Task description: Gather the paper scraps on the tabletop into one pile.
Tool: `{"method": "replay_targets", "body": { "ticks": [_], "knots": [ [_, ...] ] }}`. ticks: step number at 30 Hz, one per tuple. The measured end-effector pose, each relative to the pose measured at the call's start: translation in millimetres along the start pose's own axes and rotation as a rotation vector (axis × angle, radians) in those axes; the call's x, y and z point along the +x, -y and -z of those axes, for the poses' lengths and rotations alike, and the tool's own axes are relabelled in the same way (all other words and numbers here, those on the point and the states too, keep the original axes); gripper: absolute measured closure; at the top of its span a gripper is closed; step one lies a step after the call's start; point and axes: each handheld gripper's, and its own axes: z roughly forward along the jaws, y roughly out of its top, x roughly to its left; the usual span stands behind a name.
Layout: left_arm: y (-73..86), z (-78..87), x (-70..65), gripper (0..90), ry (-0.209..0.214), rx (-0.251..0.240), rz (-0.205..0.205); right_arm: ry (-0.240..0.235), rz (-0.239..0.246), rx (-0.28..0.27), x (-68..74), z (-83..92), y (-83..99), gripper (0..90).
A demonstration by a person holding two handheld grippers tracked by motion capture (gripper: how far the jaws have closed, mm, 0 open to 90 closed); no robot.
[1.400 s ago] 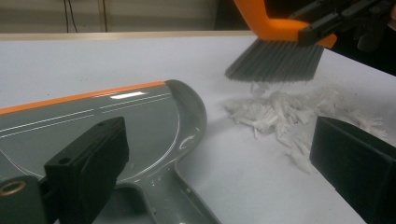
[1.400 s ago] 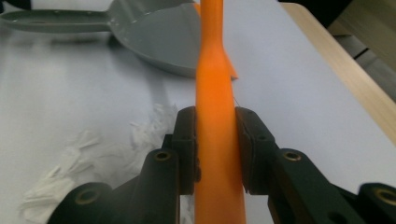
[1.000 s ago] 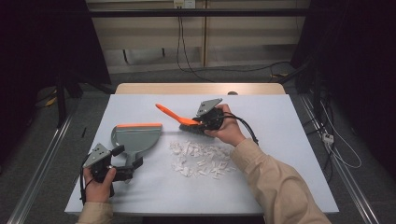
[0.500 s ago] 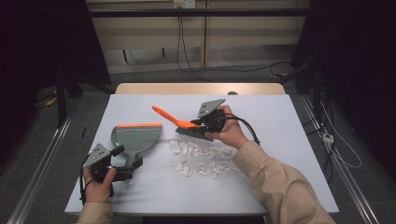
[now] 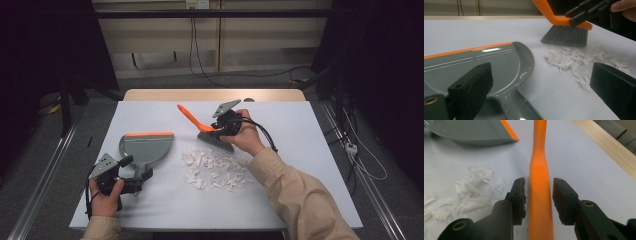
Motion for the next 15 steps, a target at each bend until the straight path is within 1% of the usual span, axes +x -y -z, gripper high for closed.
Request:
{"method": "replay_targets", "body": {
  "ticks": [1,2,3,4,6,8,9,11,12,14,15],
  "knots": [
    [0.1,-0.2,0.0,4.4,0.003,0.0,0.001,0.011,0.003,0.039,0.5,-2.7,-1.8,63.1],
    [0.1,-0.3,0.1,4.4,0.004,0.003,-0.001,0.014,-0.005,0.062,0.1,-4.4,-2.3,65.3],
    [0.1,-0.4,0.4,4.4,0.005,0.005,-0.005,0.008,-0.017,0.065,-0.4,-5.5,-2.0,69.7],
    [0.2,-1.0,0.1,4.4,0.005,0.002,0.001,0.004,-0.02,0.072,-1.0,-6.2,-1.0,70.6],
    [0.0,-0.8,0.6,4.4,0.006,0.004,-0.007,-0.012,-0.037,0.074,-0.2,-5.1,0.4,71.3],
    [-0.3,-1.0,0.6,4.4,0.007,0.003,-0.007,-0.029,0.003,0.089,4.0,-2.4,1.0,71.5],
    [-0.4,-0.9,0.3,4.4,0.007,0.005,-0.01,-0.038,0.009,0.093,6.9,-1.0,1.6,71.5],
    [-0.6,-1.0,-0.6,4.4,0.008,0.006,-0.014,-0.053,0.051,0.096,12.9,2.0,2.9,71.5],
    [-0.8,-0.9,-1.0,4.4,0.008,0.004,-0.014,-0.061,0.062,0.094,15.0,3.6,3.4,71.6],
    [-1.5,-0.4,-1.8,4.4,0.007,0.0,-0.013,-0.102,0.053,0.08,18.3,6.3,3.8,71.6],
    [-1.8,0.0,-1.9,4.4,0.006,0.0,-0.016,-0.09,0.052,0.074,20.0,7.8,3.4,71.6]
  ]
}}
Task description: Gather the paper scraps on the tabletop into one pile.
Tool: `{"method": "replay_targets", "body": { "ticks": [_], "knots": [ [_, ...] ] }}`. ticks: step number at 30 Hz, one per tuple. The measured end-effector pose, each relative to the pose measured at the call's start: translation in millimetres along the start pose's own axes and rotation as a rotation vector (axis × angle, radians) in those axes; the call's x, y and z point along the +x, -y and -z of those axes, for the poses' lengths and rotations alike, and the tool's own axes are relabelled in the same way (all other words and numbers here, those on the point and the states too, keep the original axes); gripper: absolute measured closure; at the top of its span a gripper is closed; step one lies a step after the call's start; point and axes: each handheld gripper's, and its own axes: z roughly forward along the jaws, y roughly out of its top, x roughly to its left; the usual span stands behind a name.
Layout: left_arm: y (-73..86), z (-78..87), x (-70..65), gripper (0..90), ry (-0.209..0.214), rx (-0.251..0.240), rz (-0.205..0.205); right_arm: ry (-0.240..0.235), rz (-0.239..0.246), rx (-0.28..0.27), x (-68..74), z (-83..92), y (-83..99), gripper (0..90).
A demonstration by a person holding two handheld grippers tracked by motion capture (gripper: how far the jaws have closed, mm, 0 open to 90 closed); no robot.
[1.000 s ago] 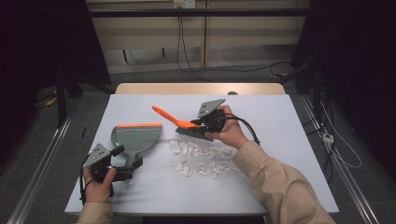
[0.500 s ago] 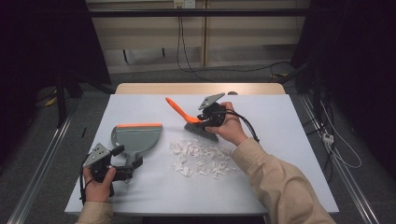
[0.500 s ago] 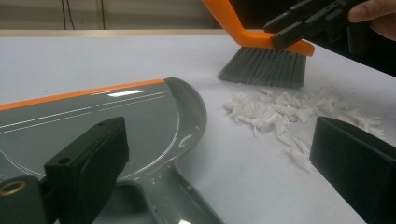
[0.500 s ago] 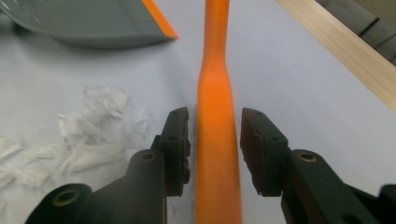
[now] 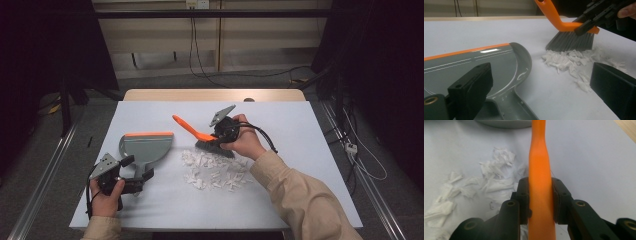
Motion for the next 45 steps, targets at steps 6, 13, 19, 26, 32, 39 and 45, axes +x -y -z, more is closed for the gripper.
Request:
{"method": "replay_targets", "body": {
  "ticks": [6,13,19,26,32,39,45],
  "knots": [
    [-0.3,-0.1,-0.4,4.4,-0.004,-0.002,-0.003,0.067,-0.023,-0.064,-1.4,14.6,-7.4,71.6],
    [0.1,0.8,1.0,4.4,-0.013,0.003,-0.013,0.074,-0.117,-0.124,2.0,29.0,-12.3,71.5],
    [-0.1,1.9,0.2,4.4,-0.015,0.0,-0.018,0.027,-0.247,-0.163,18.2,35.9,-15.5,71.5],
    [-0.7,2.6,-1.4,4.4,-0.015,-0.005,-0.021,-0.047,-0.411,-0.18,43.0,29.7,-14.3,71.5],
    [-0.7,3.2,0.0,4.4,-0.022,-0.007,-0.017,-0.111,-0.476,-0.185,59.4,22.4,-16.8,71.5],
    [-0.4,2.8,0.1,4.4,-0.022,-0.004,-0.019,-0.173,-0.527,-0.168,74.5,11.2,-14.5,71.5],
    [-0.7,2.4,-0.7,4.4,-0.02,-0.008,-0.014,-0.206,-0.567,-0.138,86.1,-3.2,-9.6,71.5]
  ]
}}
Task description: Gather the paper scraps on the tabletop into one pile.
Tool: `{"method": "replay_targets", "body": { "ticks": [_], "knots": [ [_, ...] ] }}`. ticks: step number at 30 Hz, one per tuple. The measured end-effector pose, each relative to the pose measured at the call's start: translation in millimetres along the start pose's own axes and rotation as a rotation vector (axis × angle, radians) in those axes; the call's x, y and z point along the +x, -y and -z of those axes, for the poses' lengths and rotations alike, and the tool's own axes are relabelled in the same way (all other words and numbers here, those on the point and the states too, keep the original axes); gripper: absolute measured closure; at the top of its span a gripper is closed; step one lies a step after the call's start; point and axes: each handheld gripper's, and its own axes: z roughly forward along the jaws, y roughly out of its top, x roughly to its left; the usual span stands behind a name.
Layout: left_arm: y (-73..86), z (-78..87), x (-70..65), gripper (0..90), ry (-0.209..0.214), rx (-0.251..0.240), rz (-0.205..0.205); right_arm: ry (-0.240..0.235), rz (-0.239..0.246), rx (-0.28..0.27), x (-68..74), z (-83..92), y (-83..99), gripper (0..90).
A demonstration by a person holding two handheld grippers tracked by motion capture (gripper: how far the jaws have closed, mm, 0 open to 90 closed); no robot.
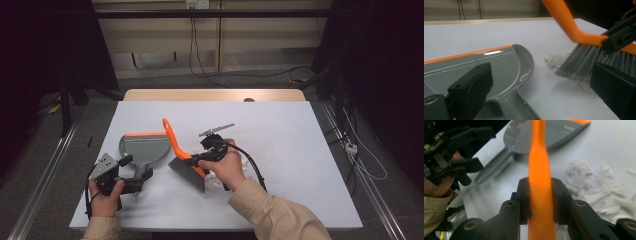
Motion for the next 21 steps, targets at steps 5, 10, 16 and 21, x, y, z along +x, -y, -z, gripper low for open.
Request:
{"method": "replay_targets", "body": {
  "ticks": [5,10,16,21],
  "knots": [
    [0.0,0.3,0.2,4.4,0.0,0.0,-0.002,-0.009,-0.037,0.062,-2.5,-13.7,7.2,71.5],
    [-0.4,1.5,1.2,4.4,-0.002,0.003,-0.016,0.025,-0.05,0.078,-14.6,-14.6,4.4,71.3],
    [-0.8,1.2,0.2,4.4,-0.001,-0.005,-0.007,0.078,-0.054,0.077,-31.5,-9.8,-6.0,71.3],
    [-0.6,1.0,1.2,4.4,0.0,0.002,-0.014,0.126,-0.074,0.061,-46.2,-4.0,-13.8,71.3]
  ]
}}
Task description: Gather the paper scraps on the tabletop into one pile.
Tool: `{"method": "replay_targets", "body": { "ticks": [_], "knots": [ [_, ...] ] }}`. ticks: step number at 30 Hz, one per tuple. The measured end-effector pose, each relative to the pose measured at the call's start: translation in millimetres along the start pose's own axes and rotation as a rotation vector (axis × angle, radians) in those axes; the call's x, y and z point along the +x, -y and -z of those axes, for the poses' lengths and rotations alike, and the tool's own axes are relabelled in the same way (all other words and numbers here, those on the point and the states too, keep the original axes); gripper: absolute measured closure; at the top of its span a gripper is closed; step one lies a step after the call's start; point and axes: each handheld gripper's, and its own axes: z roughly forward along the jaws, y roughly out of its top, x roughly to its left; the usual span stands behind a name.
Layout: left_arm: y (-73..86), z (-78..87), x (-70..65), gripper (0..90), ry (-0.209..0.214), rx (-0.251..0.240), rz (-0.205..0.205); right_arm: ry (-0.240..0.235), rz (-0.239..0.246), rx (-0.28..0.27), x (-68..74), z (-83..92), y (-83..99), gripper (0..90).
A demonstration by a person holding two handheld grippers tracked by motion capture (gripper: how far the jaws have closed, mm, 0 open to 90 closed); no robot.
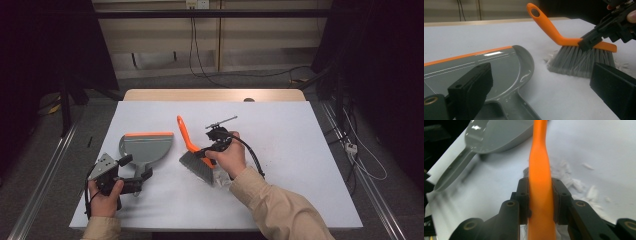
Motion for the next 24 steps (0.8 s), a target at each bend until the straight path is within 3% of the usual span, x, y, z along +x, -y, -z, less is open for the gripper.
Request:
{"method": "replay_targets", "body": {
  "ticks": [4,11,14,18,24],
  "knots": [
    [-0.1,0.2,-0.2,4.4,-0.002,-0.009,0.009,0.04,-0.005,-0.026,-10.5,5.2,-3.6,71.3],
    [-0.2,-0.3,-0.2,4.4,-0.001,0.001,-0.002,0.129,0.029,-0.076,-20.1,23.5,-8.7,71.5],
    [-0.1,-0.9,-0.5,4.4,0.0,0.003,-0.001,0.102,0.023,-0.103,-18.3,31.8,-10.6,71.5],
    [-0.1,-1.6,-1.2,4.4,-0.001,0.005,-0.004,0.072,0.051,-0.117,-4.5,34.3,-10.1,71.5],
    [0.0,-1.1,-1.2,4.4,-0.001,0.005,-0.005,-0.014,0.079,-0.08,17.3,15.5,3.4,71.5]
  ]
}}
